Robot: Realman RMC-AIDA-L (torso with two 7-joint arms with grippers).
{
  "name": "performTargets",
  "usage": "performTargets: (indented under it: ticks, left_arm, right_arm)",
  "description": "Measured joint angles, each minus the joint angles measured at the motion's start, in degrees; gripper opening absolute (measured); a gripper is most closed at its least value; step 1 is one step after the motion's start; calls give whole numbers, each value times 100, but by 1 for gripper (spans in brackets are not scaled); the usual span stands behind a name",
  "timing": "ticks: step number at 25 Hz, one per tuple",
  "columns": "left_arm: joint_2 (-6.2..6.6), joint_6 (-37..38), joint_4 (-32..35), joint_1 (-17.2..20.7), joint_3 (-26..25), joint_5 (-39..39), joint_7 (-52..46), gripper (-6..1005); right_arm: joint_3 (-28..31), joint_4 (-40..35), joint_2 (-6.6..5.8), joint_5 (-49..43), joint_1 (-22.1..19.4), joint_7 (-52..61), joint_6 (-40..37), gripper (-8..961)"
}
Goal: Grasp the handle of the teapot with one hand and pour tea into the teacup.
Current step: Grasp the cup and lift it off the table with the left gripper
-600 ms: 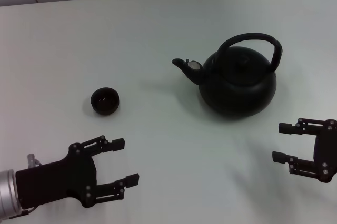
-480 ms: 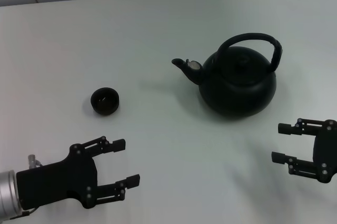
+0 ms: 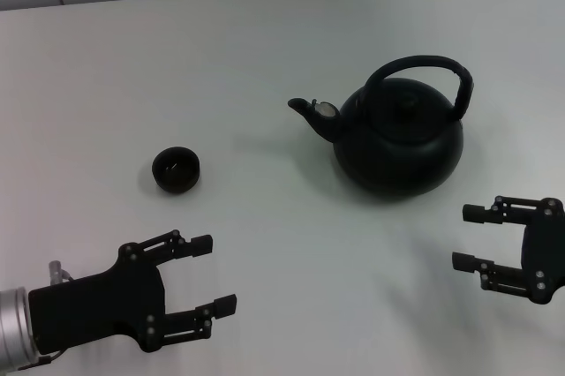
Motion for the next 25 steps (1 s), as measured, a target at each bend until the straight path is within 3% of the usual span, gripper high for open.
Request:
performTargets:
  ticks: [12, 14, 16, 19, 21, 25]
  left_arm:
    - [-29, -1, -25, 7, -87, -100, 1, 790]
    - [-53, -65, -48, 40, -369, -188, 120, 789]
    - [-81, -215, -351, 75, -1100, -415, 743, 788]
    - [-79, -281, -582, 72, -1474, -549, 1061, 787]
    - [-79, -402, -935, 84, -2108, -618, 1672, 786]
    - [-83, -422, -1138, 102, -2361, -621, 1985, 784]
  right_arm:
    - [16, -1, 2, 0, 28, 0, 11, 609]
    - [27, -1, 2, 0, 28, 0, 11, 609]
    - [43, -1, 2, 1, 28, 0, 10, 609]
    - [46, -1, 2, 7, 28, 0, 10, 609]
    - [53, -1, 3, 22, 27, 0, 9, 609]
    - [59, -1, 7, 44, 28, 0, 0, 609]
